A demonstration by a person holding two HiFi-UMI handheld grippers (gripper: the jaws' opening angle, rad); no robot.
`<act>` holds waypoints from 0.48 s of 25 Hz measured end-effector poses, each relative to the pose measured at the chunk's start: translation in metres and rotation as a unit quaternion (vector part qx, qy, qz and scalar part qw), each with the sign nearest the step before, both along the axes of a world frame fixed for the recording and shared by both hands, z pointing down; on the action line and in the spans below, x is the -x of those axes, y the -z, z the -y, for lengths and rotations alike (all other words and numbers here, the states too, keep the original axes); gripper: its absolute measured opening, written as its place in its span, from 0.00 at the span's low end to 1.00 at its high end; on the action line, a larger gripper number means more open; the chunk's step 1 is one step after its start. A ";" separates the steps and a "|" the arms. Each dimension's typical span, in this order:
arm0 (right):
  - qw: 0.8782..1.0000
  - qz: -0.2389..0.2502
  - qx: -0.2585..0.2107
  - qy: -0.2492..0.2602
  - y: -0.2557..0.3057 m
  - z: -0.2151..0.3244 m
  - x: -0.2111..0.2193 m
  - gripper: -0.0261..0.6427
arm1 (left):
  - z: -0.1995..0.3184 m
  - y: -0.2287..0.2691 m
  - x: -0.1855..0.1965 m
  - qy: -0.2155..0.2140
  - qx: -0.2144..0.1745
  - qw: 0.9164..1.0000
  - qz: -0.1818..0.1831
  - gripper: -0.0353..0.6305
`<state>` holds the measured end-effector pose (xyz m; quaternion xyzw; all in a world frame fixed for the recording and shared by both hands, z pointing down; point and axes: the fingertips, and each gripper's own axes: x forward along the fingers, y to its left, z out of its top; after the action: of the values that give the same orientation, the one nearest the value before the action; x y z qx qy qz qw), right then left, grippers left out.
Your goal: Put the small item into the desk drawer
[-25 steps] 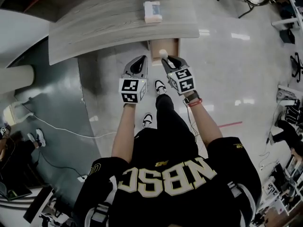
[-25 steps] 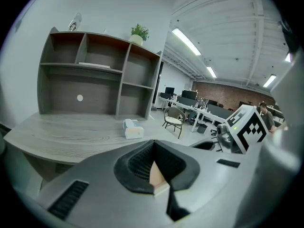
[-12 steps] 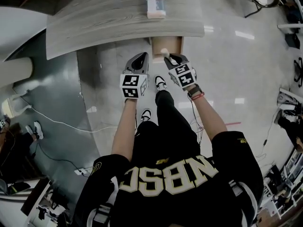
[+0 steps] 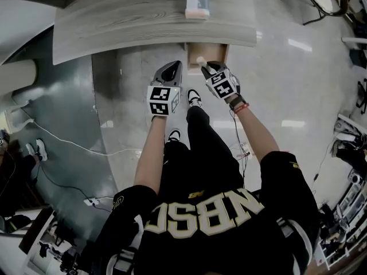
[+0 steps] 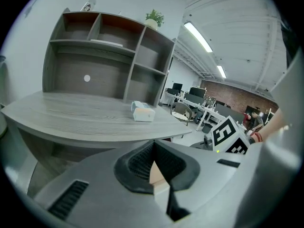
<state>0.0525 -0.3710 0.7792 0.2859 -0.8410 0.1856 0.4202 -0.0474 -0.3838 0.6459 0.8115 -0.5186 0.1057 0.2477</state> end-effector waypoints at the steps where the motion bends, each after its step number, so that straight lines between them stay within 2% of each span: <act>1: 1.000 -0.010 0.000 0.007 -0.007 0.001 -0.001 0.20 | 0.001 -0.003 0.002 0.003 0.002 1.000 -0.001 0.07; 7: 0.997 -0.064 -0.004 0.044 -0.044 0.010 -0.008 0.20 | 0.002 -0.023 0.006 0.002 0.010 1.000 0.005 0.07; 12: 0.993 -0.086 -0.002 0.078 -0.072 0.021 -0.002 0.20 | 0.009 -0.038 0.010 0.012 0.010 1.000 0.003 0.07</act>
<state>0.0546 -0.3918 0.8515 0.2347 -0.8219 0.1252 0.5038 -0.0570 -0.3927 0.6834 0.8022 -0.5281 0.1102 0.2558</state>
